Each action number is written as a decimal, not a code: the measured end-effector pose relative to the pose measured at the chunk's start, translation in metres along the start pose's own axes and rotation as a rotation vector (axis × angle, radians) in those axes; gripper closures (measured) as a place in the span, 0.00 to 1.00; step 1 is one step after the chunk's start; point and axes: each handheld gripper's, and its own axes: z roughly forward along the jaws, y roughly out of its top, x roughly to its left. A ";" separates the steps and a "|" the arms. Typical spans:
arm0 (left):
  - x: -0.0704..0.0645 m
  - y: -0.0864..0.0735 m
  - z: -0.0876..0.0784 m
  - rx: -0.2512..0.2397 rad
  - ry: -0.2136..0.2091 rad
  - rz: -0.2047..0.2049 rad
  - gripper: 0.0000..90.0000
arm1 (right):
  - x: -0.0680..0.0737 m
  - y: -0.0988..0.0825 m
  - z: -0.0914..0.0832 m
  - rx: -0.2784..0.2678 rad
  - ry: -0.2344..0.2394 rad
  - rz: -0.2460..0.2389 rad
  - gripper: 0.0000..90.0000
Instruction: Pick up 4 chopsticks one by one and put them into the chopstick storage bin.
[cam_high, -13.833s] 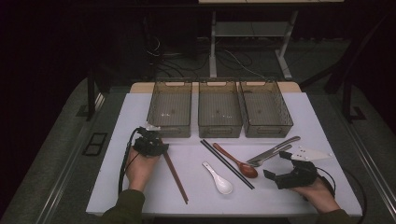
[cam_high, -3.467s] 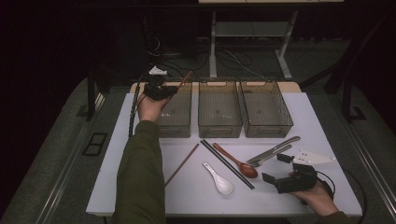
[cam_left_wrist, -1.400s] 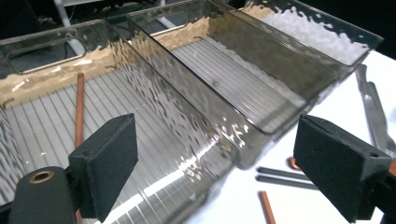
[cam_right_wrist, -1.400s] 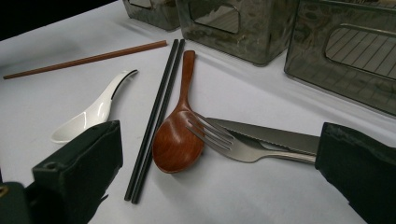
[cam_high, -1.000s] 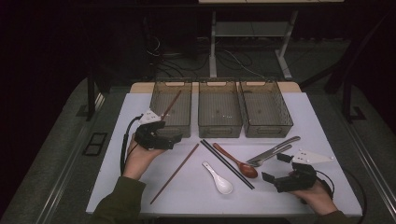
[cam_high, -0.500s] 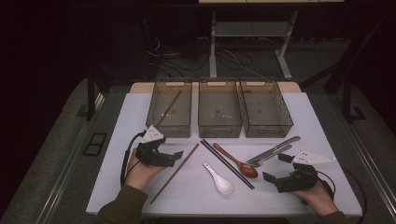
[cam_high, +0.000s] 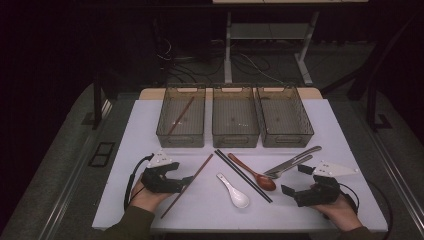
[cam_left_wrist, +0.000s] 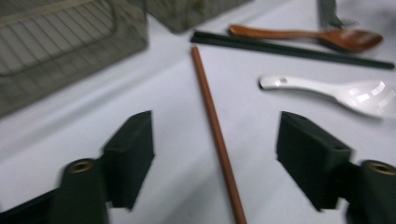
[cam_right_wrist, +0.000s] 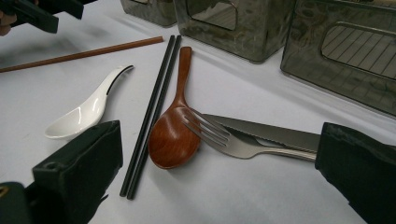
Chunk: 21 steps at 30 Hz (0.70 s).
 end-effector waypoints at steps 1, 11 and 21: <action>0.000 0.000 0.002 0.004 -0.002 -0.003 0.41 | 0.000 0.000 0.000 0.000 0.000 -0.001 0.01; 0.001 -0.003 0.016 0.106 -0.043 0.022 0.74 | 0.000 0.000 0.000 0.004 -0.003 -0.003 0.01; -0.003 -0.002 0.025 0.158 -0.039 0.044 0.85 | 0.000 0.000 0.000 0.003 -0.005 -0.009 0.01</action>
